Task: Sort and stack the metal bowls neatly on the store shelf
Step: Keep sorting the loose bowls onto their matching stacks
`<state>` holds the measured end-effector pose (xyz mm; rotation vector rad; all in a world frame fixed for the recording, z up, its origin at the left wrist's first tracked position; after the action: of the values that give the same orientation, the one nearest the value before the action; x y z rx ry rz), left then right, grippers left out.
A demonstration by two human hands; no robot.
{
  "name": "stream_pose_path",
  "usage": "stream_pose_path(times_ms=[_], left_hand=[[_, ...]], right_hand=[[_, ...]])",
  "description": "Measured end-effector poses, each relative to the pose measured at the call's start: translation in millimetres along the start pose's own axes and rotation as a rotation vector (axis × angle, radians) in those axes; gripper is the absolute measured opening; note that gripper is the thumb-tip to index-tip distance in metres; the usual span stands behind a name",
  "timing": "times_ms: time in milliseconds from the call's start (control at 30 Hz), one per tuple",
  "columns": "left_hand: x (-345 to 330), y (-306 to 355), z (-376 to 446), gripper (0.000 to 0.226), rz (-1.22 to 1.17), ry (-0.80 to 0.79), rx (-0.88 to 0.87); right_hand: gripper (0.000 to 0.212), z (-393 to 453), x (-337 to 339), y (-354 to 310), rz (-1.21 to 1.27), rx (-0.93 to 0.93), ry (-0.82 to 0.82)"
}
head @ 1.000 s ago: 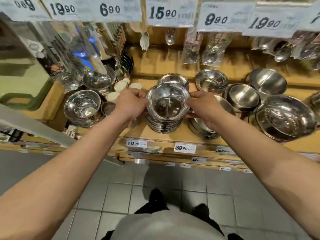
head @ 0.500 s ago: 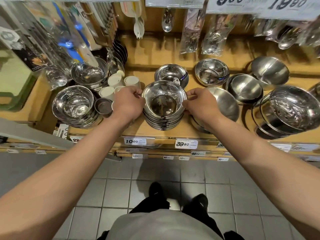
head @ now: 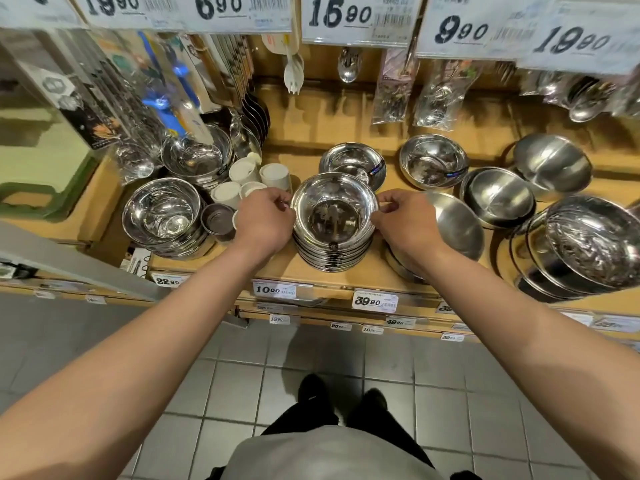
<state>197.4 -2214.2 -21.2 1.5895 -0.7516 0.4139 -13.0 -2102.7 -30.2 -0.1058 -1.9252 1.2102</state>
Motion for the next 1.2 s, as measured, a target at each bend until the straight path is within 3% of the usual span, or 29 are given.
stream_pose_path(times_ms=[100,300,433,533,767,867,1067,1200], left_hand=[[1,3,-3,0.019,0.015,0.0,0.028],[19,21,-16,0.015,0.011,0.067,0.02],[34,29,-15,0.016,-0.064,0.166,0.038],[26,37,-13,0.021,-0.205,0.109,0.036],[-5,47,11,0.023,-0.236,0.04,-0.014],[-3,40,22,0.02,-0.238,0.048,-0.013],[10,30,39,0.015,-0.267,0.037,0.019],[1,43,43,0.014,-0.291,0.02,0.05]], right_hand=[[0.01,1,0,-2,-0.011,0.038,-0.04],[0.005,9,18,8,0.189,-0.069,-0.13],[0.018,38,43,15,0.159,-0.057,-0.081],[0.021,64,45,13,0.136,-0.064,-0.101],[0.022,128,-7,10,-0.173,-0.054,-0.252],[0.034,146,-27,13,-0.302,-0.076,-0.342],[0.028,157,-37,30,-0.177,-0.219,-0.315],[0.009,147,-13,25,0.009,-0.27,-0.231]])
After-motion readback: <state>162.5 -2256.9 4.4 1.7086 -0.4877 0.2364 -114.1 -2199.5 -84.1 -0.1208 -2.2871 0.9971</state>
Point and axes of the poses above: each hand's wrist, its own z-axis towards the middle knuckle, its own x-axis out of the back of the hand, y = z × x, the point moved 7 cm from there along z, towards the middle knuckle, and after that the axes turned 5 degrees about y, right-handed, at the moved point
